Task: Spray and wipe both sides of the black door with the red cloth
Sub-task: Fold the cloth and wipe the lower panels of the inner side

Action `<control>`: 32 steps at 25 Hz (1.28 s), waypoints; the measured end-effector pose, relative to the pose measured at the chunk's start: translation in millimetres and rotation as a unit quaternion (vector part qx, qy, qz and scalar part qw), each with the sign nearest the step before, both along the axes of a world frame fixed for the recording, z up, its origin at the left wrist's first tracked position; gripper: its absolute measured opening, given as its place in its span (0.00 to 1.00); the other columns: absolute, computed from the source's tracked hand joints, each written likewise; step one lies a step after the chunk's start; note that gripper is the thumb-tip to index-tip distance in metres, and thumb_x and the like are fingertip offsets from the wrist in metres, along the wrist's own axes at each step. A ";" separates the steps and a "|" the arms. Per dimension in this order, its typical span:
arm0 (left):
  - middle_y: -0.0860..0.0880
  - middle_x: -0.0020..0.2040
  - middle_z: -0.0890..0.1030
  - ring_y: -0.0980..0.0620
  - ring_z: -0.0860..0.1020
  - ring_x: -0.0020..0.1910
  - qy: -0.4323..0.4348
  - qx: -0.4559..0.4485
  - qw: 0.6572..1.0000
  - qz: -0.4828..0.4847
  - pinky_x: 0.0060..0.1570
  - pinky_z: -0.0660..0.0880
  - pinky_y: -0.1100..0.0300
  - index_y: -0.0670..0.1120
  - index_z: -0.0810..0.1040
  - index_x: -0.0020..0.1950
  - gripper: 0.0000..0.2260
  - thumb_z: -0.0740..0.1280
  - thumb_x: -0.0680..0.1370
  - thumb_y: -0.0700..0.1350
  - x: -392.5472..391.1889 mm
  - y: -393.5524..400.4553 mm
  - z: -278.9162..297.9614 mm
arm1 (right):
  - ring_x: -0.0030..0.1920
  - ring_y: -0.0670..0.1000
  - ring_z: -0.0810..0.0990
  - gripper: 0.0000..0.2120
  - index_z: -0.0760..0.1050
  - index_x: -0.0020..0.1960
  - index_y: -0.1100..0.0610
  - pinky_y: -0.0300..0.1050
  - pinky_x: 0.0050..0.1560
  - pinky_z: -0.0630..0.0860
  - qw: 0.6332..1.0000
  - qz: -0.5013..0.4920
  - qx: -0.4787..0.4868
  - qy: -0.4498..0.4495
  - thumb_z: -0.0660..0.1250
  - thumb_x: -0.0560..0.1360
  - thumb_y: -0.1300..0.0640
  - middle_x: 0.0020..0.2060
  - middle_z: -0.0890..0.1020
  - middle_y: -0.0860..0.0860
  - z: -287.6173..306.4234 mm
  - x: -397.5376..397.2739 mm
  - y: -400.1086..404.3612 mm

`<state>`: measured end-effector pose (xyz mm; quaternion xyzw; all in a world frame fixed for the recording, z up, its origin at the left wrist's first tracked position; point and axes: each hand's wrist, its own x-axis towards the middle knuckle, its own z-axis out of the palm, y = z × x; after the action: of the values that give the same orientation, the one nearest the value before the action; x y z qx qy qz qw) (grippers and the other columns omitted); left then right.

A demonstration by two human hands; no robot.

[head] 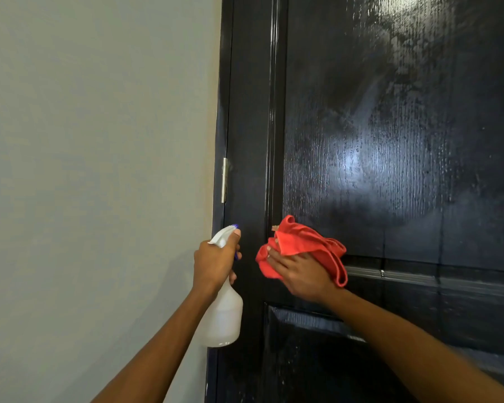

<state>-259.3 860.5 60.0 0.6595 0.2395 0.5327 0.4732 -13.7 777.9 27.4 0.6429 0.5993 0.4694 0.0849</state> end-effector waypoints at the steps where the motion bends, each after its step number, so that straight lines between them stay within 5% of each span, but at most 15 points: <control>1: 0.45 0.40 0.84 0.49 0.78 0.24 0.002 -0.002 1.000 0.000 0.25 0.76 0.61 0.43 0.81 0.52 0.19 0.66 0.80 0.59 0.8 -3.1 -5.1 | 0.72 0.59 0.74 0.28 0.71 0.76 0.55 0.61 0.68 0.73 0.999 -0.007 -0.034 -0.005 0.57 0.77 0.51 0.76 0.72 0.54 -5.0 0.5 -4.3; 7: 0.44 0.42 0.84 0.51 0.78 0.26 0.017 -0.020 0.999 -0.020 0.24 0.75 0.63 0.42 0.81 0.54 0.19 0.66 0.80 0.58 -1.0 -14.7 -17.9 | 0.64 0.53 0.82 0.25 0.80 0.69 0.52 0.51 0.65 0.68 0.995 -0.021 -0.077 -0.057 0.58 0.74 0.52 0.65 0.82 0.49 24.1 19.3 -61.7; 11: 0.44 0.43 0.84 0.51 0.78 0.26 0.027 -0.033 0.999 -0.033 0.24 0.75 0.64 0.42 0.81 0.55 0.19 0.67 0.80 0.58 -4.7 -13.7 -26.9 | 0.70 0.57 0.78 0.28 0.75 0.73 0.54 0.55 0.67 0.67 0.999 0.009 -0.005 -0.036 0.59 0.74 0.54 0.73 0.75 0.51 -1.4 44.4 -117.9; 21: 0.45 0.39 0.85 0.48 0.77 0.23 0.026 -0.018 0.999 -0.013 0.25 0.76 0.60 0.44 0.83 0.47 0.18 0.66 0.80 0.58 -6.4 -5.6 -48.9 | 0.69 0.55 0.77 0.35 0.68 0.78 0.50 0.56 0.60 0.76 0.999 0.011 0.008 0.044 0.70 0.72 0.48 0.78 0.67 0.48 -20.0 -23.6 10.8; 27: 0.44 0.39 0.85 0.48 0.77 0.23 0.031 -0.039 0.998 -0.033 0.26 0.77 0.59 0.46 0.83 0.47 0.16 0.67 0.80 0.58 13.3 -10.2 -57.8 | 0.65 0.53 0.81 0.30 0.75 0.74 0.51 0.51 0.61 0.71 0.998 0.001 0.028 0.058 0.59 0.72 0.49 0.72 0.76 0.50 -25.9 6.9 -37.2; 32: 0.44 0.41 0.85 0.49 0.78 0.26 0.038 -0.043 0.998 -0.037 0.26 0.77 0.61 0.44 0.82 0.49 0.17 0.67 0.80 0.58 21.7 -10.6 -47.7 | 0.78 0.60 0.66 0.32 0.65 0.80 0.54 0.56 0.71 0.64 0.985 0.004 0.168 0.026 0.59 0.75 0.55 0.80 0.64 0.53 -29.5 35.6 -82.2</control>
<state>-237.5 849.9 12.3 0.6664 0.2551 0.4786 0.5116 21.9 695.7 -2.1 0.6577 0.5164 0.5468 -0.0424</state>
